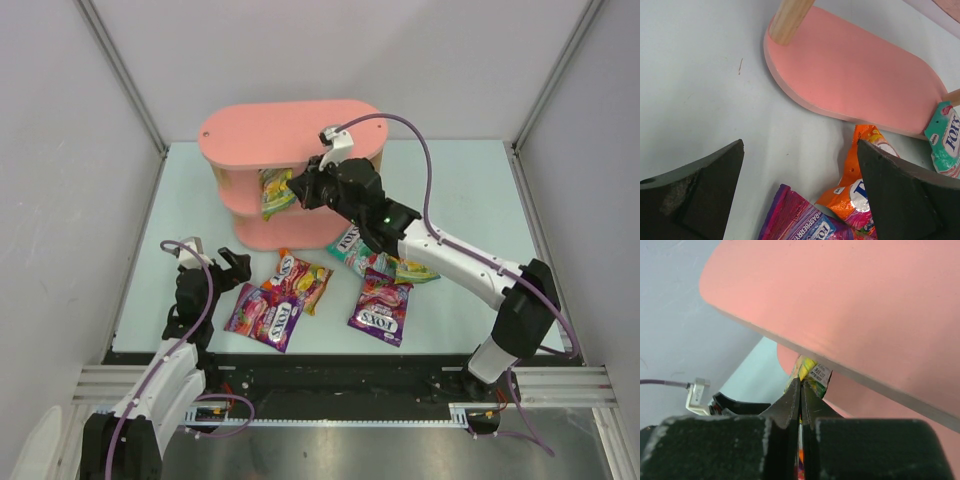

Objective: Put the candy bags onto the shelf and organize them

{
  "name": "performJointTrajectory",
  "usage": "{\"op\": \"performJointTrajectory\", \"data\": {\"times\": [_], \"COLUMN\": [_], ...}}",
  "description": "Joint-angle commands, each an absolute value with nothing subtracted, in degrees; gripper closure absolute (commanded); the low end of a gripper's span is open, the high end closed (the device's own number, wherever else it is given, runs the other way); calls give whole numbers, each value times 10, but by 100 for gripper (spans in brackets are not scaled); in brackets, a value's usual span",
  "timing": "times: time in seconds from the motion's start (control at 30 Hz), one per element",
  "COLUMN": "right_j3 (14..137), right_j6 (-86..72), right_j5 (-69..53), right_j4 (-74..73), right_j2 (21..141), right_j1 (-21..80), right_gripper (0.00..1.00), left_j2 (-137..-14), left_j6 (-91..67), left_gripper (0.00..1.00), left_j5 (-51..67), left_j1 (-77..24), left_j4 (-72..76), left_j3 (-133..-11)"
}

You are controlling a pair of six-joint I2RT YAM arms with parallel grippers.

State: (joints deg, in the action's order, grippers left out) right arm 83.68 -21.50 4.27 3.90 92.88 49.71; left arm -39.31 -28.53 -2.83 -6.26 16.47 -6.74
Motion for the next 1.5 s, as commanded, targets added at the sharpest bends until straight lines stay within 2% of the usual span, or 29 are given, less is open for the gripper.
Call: {"op": "performJointTrajectory", "data": {"times": [0.0, 0.33, 0.93, 0.97, 1.0, 1.07, 1.1, 1.2, 1.3, 1.47], "right_j3": [831, 806, 802, 801, 800, 801, 797, 775, 740, 658], "right_j6": [-262, -288, -222, -221, -219, -209, -205, -184, -172, -192], "right_j5": [83, 142, 180, 177, 178, 181, 189, 206, 222, 256], "right_j4": [141, 163, 169, 165, 154, 140, 127, 125, 120, 83], "right_j2": [919, 954, 995, 994, 991, 977, 971, 934, 888, 794], "right_j1": [504, 518, 510, 509, 507, 508, 511, 519, 533, 540], "right_gripper": [100, 100, 99, 94, 79, 62, 51, 36, 30, 30], "left_j2": [-387, -388, -390, -390, -390, -389, -389, -389, -389, -388], "left_j6": [-292, -294, -294, -294, -294, -294, -294, -294, -294, -294], "left_gripper": [0, 0, 0, 0, 0, 0, 0, 0, 0, 0], "left_j5": [-34, -33, -31, -32, -32, -31, -32, -30, -31, -30], "left_j1": [-62, -59, -57, -57, -57, -57, -57, -56, -56, -56], "left_j4": [172, 173, 174, 173, 173, 173, 173, 173, 173, 172], "left_j3": [-76, -76, -76, -76, -76, -76, -76, -76, -75, -76]}}
